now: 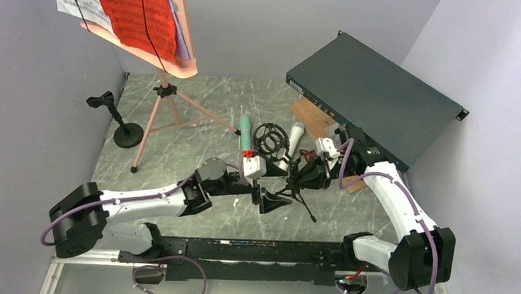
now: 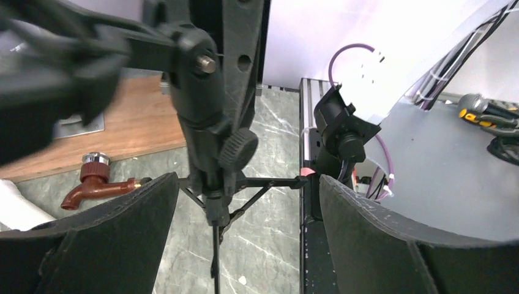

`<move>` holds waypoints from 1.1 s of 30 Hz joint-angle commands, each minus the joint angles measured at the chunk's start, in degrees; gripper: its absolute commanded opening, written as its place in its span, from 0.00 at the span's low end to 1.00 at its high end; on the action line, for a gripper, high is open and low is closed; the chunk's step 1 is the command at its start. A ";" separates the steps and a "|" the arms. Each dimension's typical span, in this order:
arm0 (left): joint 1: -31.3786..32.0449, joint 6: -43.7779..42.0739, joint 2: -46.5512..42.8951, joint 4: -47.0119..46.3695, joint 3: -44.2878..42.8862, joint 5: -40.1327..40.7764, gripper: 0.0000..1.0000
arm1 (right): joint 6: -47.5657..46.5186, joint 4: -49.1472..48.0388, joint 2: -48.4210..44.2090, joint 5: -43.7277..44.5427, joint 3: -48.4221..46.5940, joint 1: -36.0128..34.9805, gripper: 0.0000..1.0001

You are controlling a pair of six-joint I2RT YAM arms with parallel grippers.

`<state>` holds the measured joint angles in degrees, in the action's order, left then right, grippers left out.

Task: Pack up the instrument practice props
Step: Unscrew the knob on the microphone stand.

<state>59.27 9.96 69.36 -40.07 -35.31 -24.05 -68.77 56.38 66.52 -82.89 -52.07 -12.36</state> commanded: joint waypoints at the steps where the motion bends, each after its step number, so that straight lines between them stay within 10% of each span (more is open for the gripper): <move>1: 2.94 -4.78 3.38 -8.68 -2.36 6.04 0.89 | 5.21 -7.08 -0.85 -3.21 -0.34 0.23 0.00; 12: 7.15 -6.41 3.94 -18.18 -0.15 23.31 0.90 | 9.30 -10.89 -0.91 -1.57 0.55 0.23 0.00; 33: 8.01 -3.82 1.13 3.91 -8.56 31.99 0.02 | 12.17 -14.02 -1.12 0.43 1.53 -0.27 0.02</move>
<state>67.53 7.27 72.82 -37.91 -40.62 3.79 -55.83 44.14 66.52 -80.49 -50.74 -12.43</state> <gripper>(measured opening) 0.360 0.165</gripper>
